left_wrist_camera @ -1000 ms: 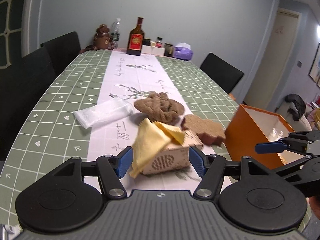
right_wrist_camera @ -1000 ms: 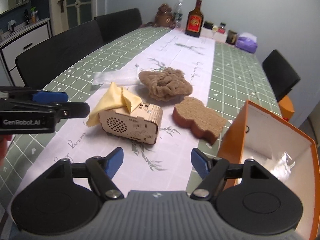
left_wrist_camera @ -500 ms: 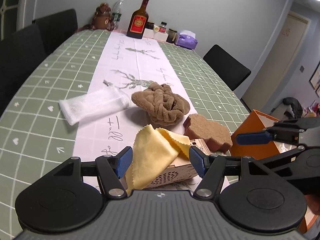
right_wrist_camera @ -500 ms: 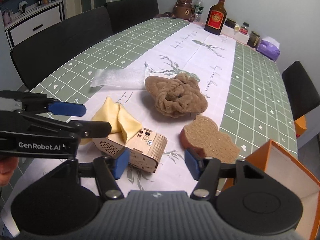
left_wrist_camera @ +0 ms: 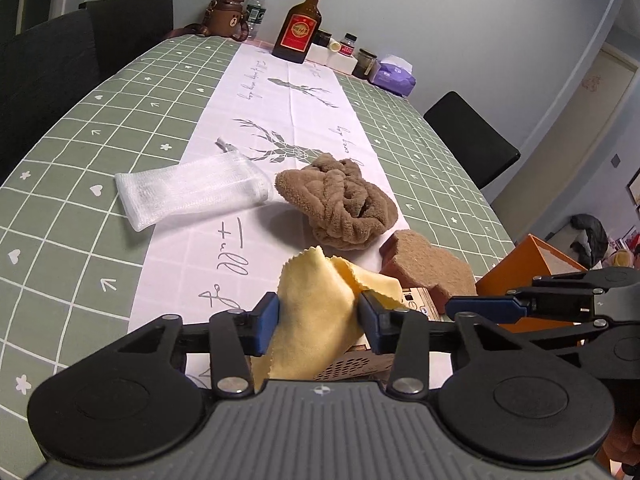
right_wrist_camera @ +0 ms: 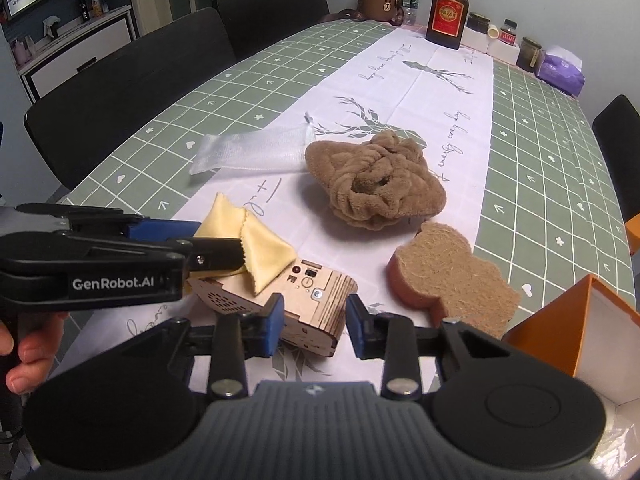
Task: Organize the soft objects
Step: 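Lower the left tool onto the yellow cloth and close on it, then grasp the white mesh sleeve with the right tool while the left tool holds the yellow cloth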
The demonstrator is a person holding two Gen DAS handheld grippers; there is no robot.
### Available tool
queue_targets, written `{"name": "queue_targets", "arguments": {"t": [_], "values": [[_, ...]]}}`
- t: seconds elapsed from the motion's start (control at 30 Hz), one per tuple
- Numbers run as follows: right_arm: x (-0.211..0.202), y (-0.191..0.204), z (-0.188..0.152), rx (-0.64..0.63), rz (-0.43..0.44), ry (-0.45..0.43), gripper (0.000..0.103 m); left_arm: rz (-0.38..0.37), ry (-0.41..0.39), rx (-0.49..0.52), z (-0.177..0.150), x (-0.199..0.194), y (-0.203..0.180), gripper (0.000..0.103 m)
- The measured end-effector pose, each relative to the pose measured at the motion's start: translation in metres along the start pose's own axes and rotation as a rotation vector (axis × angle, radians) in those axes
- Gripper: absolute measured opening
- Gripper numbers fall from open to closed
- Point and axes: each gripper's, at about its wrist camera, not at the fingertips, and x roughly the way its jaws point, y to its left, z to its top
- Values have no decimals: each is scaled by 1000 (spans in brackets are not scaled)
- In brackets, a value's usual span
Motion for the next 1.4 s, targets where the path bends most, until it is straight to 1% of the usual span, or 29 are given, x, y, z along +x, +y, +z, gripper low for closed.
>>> {"name": "queue_targets", "arguments": {"t": [0.07, 0.2, 0.23, 0.27, 0.3, 0.4, 0.5, 0.63, 0.73, 0.83, 0.87, 0.9, 0.97, 1.03, 1.07, 1.1, 1.13, 1.17, 1.23, 1.3, 1.4], "values": [[0, 0, 0, 2, 4, 0, 34, 12, -22, -4, 0, -3, 0, 33], [0, 1, -1, -8, 4, 0, 34, 25, -33, 15, 2, -5, -4, 30], [0, 2, -1, -11, 5, 0, 34, 27, -39, 21, 2, -6, -5, 26], [1, 3, -1, -15, 5, 6, 34, 22, -50, 23, 2, -8, -6, 11], [2, 3, -2, -20, 4, 13, 34, 11, -58, 17, 3, -11, -6, 4], [4, 4, -4, -28, -13, 19, 34, 24, -80, 20, 7, -19, -7, 3], [2, 1, -5, -15, 5, 23, 34, 11, -88, 2, 9, -25, -3, 3], [-6, 3, -4, -31, -1, 22, 34, 15, -133, -15, 13, -39, 2, 3], [-15, 7, 2, -39, 8, 2, 34, 53, -181, -24, 19, -52, 7, 3], [-22, 15, 14, -70, 6, -28, 35, 125, -219, -25, 26, -60, 12, 3], [-22, 18, 19, -82, -1, -36, 37, 143, -228, -30, 27, -61, 15, 3], [-21, 21, 26, -94, -6, -45, 44, 159, -235, -42, 29, -62, 19, 3], [-16, 26, 38, -114, 3, -60, 50, 194, -248, -66, 30, -63, 28, 3], [-6, 32, 51, -125, 27, -56, 51, 239, -259, -93, 31, -60, 35, 3], [1, 34, 58, -134, 44, -53, 53, 262, -266, -106, 32, -58, 39, 3], [8, 37, 64, -148, 59, -53, 65, 287, -271, -115, 34, -55, 41, 3], [17, 40, 70, -167, 70, -55, 73, 307, -271, -120, 36, -52, 44, 3], [26, 45, 76, -196, 78, -62, 84, 317, -271, -128, 37, -49, 46, 3], [44, 53, 87, -261, 71, -69, 85, 342, -270, -136, 39, -43, 50, 3], [62, 60, 97, -345, 76, -48, 85, 369, -265, -140, 42, -36, 53, 3], [88, 71, 111, -453, 103, -6, 85, 375, -241, -172, 45, -25, 61, 3]]}}
